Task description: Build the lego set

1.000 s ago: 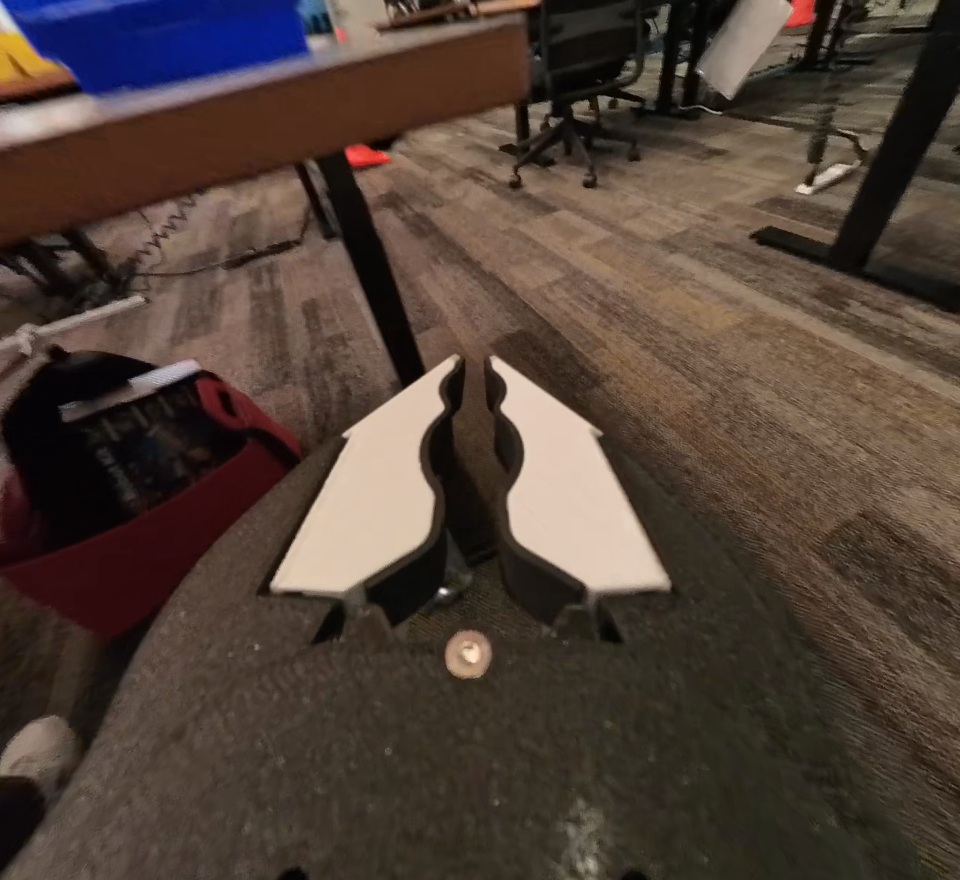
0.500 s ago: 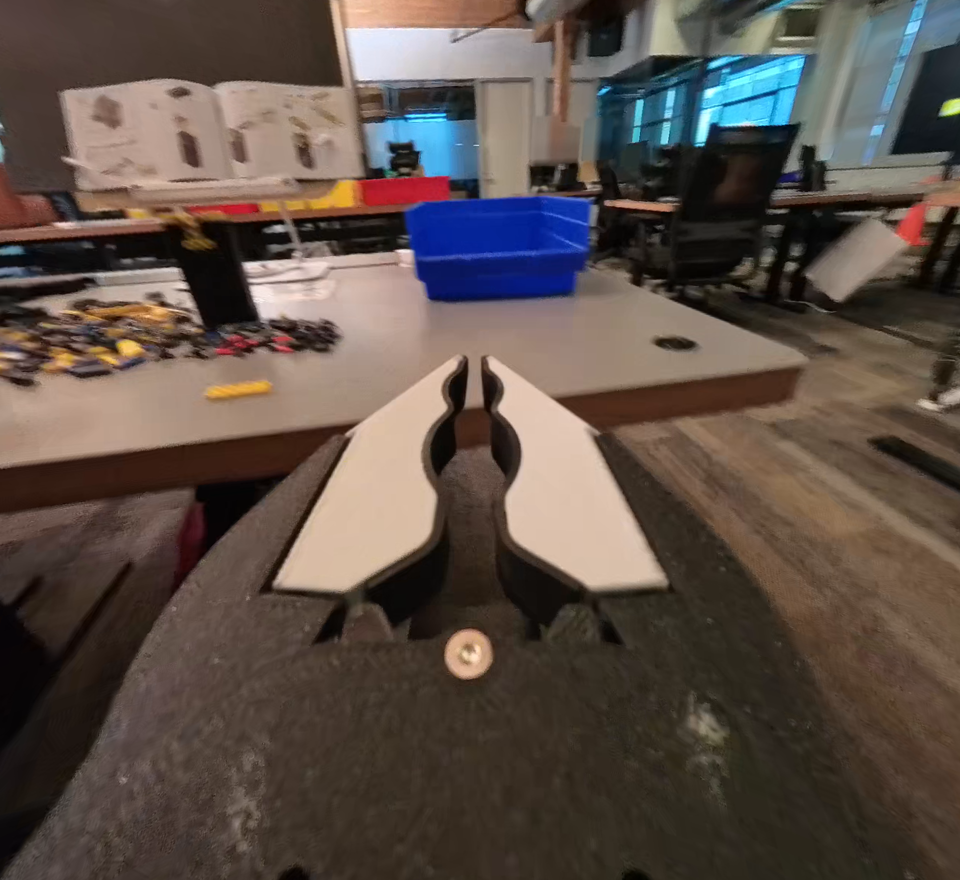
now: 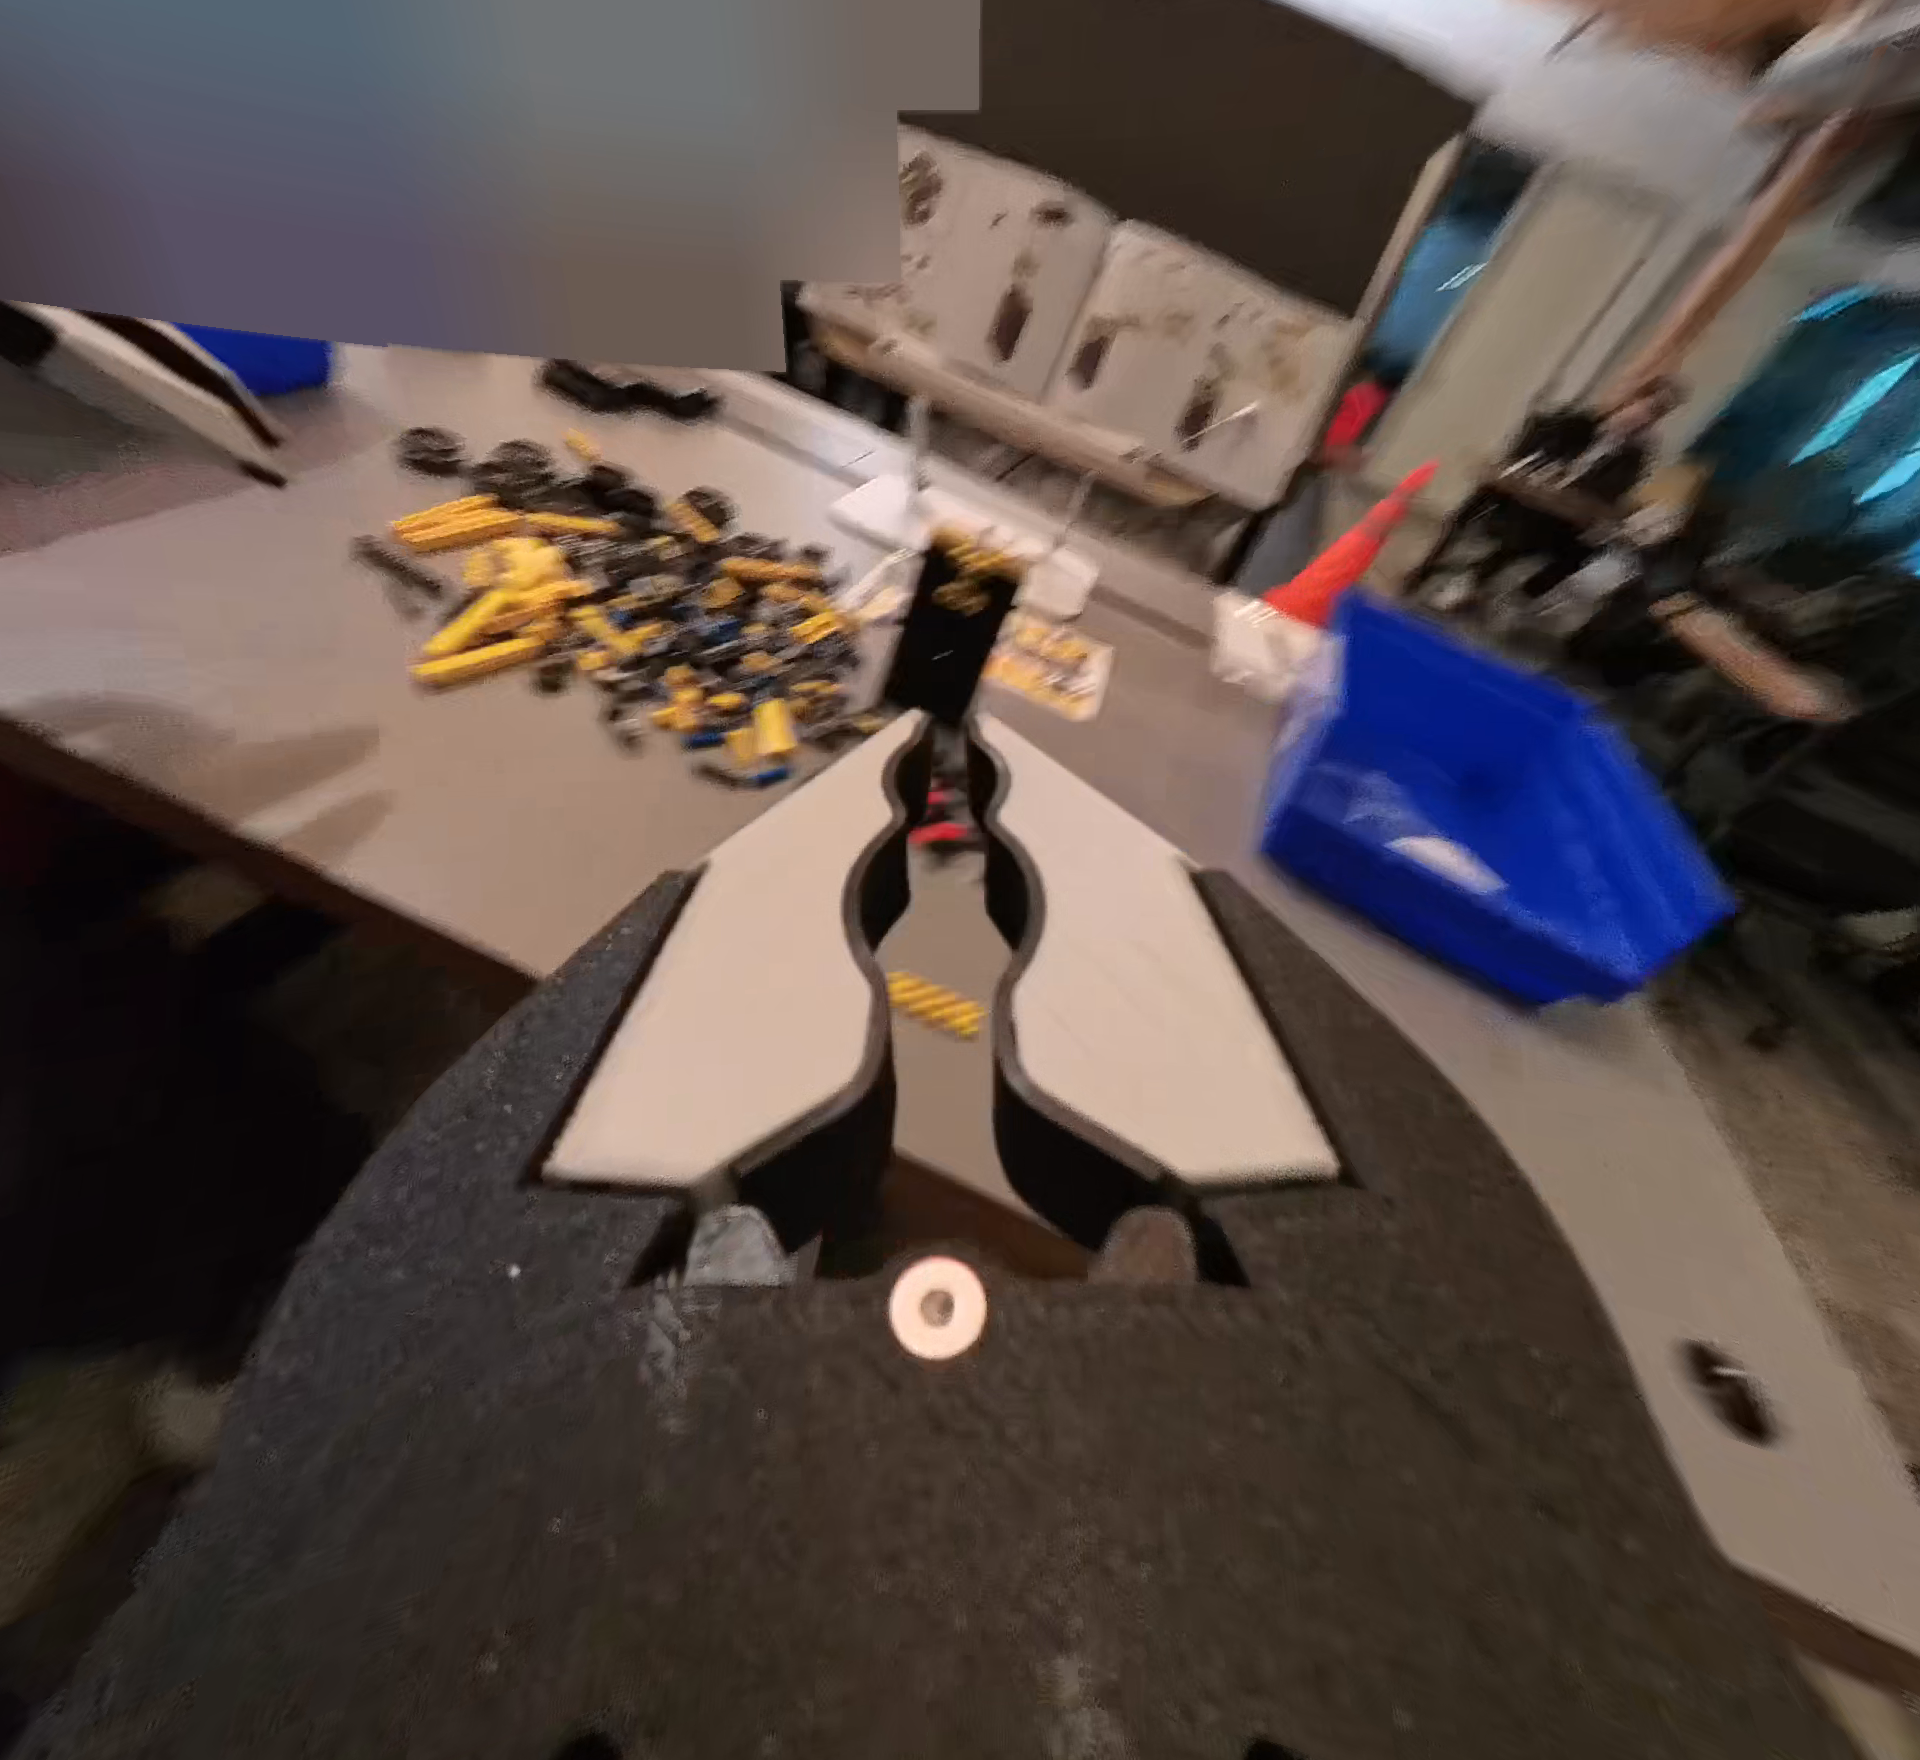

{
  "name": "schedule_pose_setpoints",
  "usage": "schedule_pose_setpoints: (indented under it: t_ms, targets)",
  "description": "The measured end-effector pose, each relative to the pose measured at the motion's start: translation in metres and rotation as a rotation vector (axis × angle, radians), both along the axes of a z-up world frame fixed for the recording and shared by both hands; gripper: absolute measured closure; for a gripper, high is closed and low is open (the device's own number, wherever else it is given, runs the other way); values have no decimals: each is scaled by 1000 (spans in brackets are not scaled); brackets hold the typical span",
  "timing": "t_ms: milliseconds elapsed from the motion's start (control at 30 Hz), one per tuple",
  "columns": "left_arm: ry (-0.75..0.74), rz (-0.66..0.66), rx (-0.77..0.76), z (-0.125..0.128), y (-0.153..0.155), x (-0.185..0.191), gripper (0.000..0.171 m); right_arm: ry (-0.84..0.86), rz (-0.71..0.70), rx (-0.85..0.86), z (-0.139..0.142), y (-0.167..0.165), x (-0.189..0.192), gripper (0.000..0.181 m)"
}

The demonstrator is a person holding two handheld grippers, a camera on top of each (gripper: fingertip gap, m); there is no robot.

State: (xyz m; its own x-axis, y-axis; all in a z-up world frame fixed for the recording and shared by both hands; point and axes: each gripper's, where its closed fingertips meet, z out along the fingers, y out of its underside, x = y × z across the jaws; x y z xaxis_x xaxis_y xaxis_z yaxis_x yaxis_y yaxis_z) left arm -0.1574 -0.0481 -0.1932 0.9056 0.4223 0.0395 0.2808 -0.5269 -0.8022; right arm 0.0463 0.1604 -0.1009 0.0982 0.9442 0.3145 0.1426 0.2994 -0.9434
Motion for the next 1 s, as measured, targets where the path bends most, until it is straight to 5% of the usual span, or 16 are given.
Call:
schedule_pose_setpoints:
  t_ms: [167, 367, 533, 767, 1000]
  targets:
    - [-95, 19, 77, -5, -24, 55, 140, -152, 203, -404, -36, -46, -3, 181]
    - [-19, 75, 177, 12, -55, 88, 140, 133, 354, -604, 47, -68, 36, 181]
    - [-21, 108, 198, 8, -73, 120, 140, 163, 402, -614, 58, -80, 75, 180]
    - [-83, 70, 139, -31, -58, 174, 141, 103, 349, -580, 39, -58, 116, 180]
    - [-231, 85, 130, -46, -34, 185, 140, 38, 196, -577, -27, 9, 101, 180]
